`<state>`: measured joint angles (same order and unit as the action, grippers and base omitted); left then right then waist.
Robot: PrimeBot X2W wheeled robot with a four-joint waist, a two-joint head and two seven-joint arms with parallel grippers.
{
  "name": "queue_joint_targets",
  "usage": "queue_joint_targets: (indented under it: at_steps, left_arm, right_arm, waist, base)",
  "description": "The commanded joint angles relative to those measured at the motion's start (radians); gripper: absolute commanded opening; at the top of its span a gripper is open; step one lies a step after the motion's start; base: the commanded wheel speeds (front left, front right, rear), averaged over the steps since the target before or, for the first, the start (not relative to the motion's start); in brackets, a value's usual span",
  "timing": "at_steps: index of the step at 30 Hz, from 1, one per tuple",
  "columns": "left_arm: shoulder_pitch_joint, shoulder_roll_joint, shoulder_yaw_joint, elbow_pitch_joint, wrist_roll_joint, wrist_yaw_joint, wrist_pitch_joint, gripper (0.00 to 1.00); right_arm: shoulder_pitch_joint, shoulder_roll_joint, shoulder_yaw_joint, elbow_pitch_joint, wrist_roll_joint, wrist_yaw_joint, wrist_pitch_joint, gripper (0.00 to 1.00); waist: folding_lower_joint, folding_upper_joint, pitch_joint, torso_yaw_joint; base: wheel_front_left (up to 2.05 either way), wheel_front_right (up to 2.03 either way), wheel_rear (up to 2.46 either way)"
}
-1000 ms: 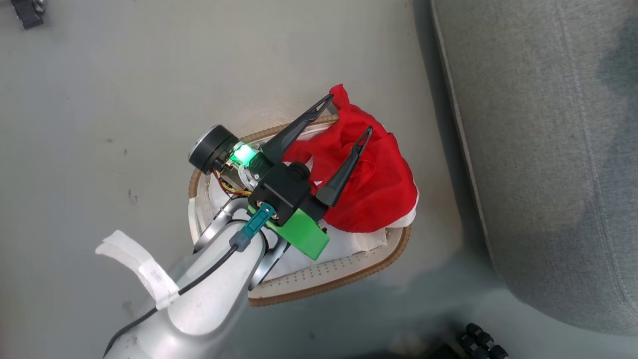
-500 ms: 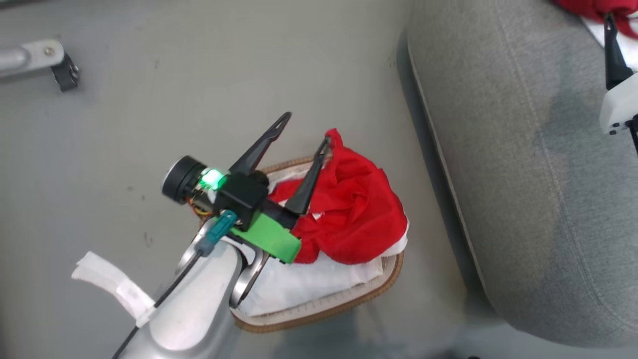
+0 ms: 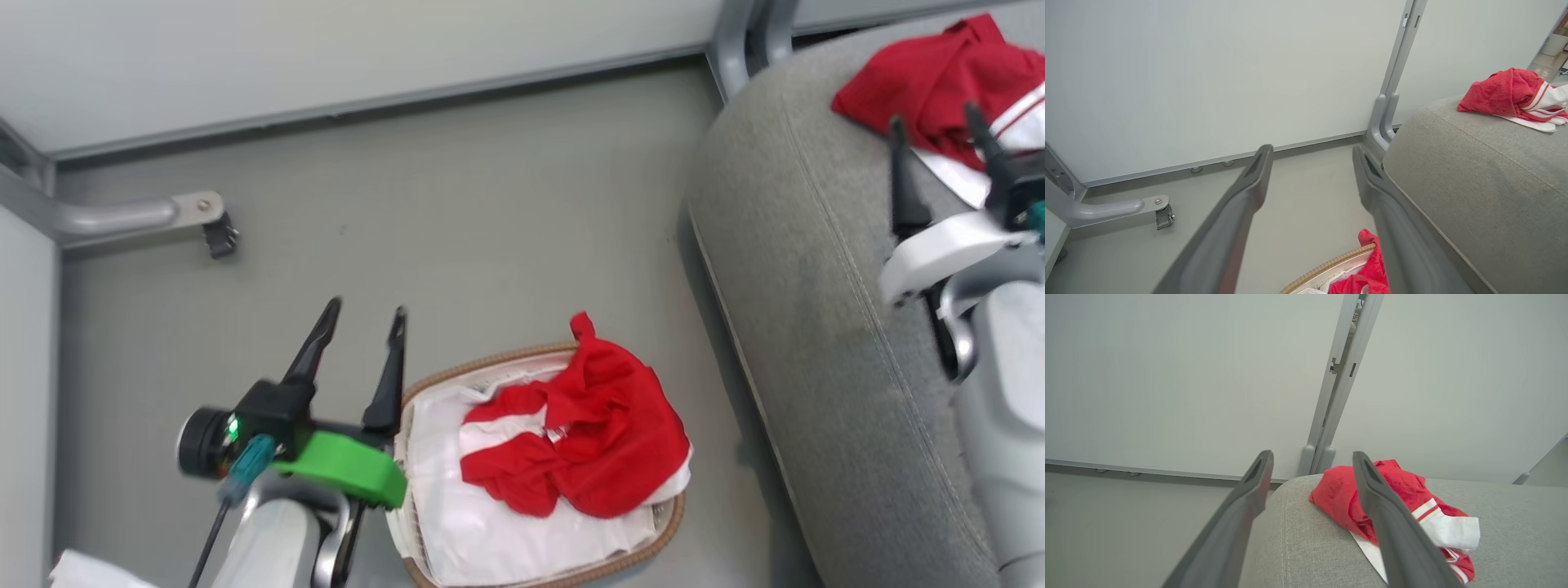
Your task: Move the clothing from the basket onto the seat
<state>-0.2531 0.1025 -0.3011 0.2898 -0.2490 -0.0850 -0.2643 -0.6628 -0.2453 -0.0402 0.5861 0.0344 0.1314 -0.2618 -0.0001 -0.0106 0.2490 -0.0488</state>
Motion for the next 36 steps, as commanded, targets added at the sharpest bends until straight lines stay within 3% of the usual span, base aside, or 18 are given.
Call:
queue_joint_targets:
  at_steps: [1,9,15,25,36]
  left_arm:
    - [0.04,-0.004,0.027,-0.007,-0.003,0.005,0.0,1.0]
    - [0.164,-0.028,0.146,-0.025,0.003,0.005,0.0,1.0]
    - [0.248,-0.044,0.183,-0.027,0.015,-0.005,0.0,1.0]
    - [0.307,-0.052,0.209,-0.03,0.014,-0.017,0.0,1.0]
    - [0.29,-0.052,0.189,-0.019,-0.003,-0.015,0.0,1.0]
  right_arm:
    - [0.039,0.016,-0.005,-0.021,-0.003,-0.001,-0.005,1.0]
    - [0.207,0.137,0.007,-0.161,-0.011,-0.001,-0.004,1.0]
    - [0.363,0.188,0.043,-0.264,-0.03,-0.001,-0.004,1.0]
    - [0.546,0.192,0.097,-0.317,0.059,-0.001,-0.004,1.0]
    - [0.57,0.193,0.114,-0.274,0.1,-0.001,-0.004,1.0]
  waist:
    - [0.0001,0.0106,-0.092,0.075]
    - [0.0001,0.0106,-0.157,0.127]
    - [0.0001,0.0106,-0.206,0.145]
    - [0.0001,0.0106,-0.247,0.157]
    - [0.0001,0.0106,-0.248,0.152]
  base:
    - [0.0,0.0,0.0]
    - [0.0,0.0,0.0]
    - [0.0,0.0,0.0]
    - [0.0,0.0,0.0]
    - [0.0,0.0,0.0]
